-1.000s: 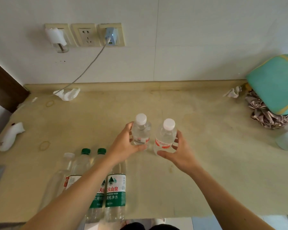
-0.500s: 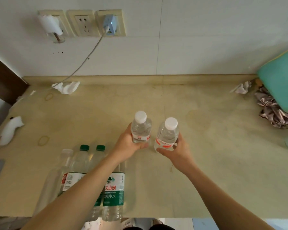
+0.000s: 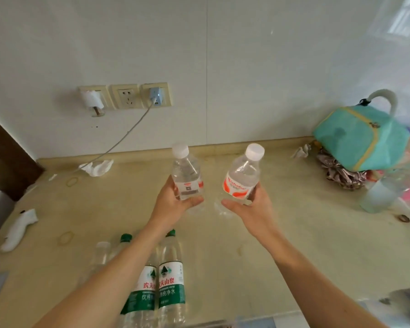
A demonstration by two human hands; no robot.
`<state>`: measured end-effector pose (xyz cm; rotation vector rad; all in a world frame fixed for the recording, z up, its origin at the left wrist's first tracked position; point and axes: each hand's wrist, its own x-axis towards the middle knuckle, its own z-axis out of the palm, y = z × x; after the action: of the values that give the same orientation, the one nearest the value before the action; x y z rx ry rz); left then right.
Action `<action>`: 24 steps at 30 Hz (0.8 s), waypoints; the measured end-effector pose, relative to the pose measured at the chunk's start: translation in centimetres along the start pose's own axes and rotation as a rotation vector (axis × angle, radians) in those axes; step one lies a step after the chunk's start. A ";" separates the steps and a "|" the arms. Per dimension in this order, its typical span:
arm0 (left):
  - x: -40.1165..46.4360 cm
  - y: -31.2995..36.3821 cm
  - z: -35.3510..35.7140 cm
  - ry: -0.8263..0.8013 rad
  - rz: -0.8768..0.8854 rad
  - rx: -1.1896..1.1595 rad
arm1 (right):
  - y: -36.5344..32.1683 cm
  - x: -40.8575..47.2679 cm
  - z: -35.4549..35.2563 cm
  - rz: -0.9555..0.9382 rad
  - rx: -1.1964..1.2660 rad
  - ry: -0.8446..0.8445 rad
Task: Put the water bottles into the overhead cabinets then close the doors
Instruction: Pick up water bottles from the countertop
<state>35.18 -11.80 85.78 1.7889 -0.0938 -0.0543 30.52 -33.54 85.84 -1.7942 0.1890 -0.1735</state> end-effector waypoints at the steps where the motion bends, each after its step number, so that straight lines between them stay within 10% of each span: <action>1: 0.0 1.7 -0.4 0.000 0.044 -0.014 | -1.6 -0.2 -0.3 -0.040 0.006 0.008; 24: -2.4 41.6 -7.5 0.137 1.003 -0.100 | -39.8 0.3 -10.1 -0.864 0.104 0.252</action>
<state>32.01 -13.30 127.94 1.4692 -0.8538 0.7621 30.02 -34.25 126.86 -1.6433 -0.4259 -1.0036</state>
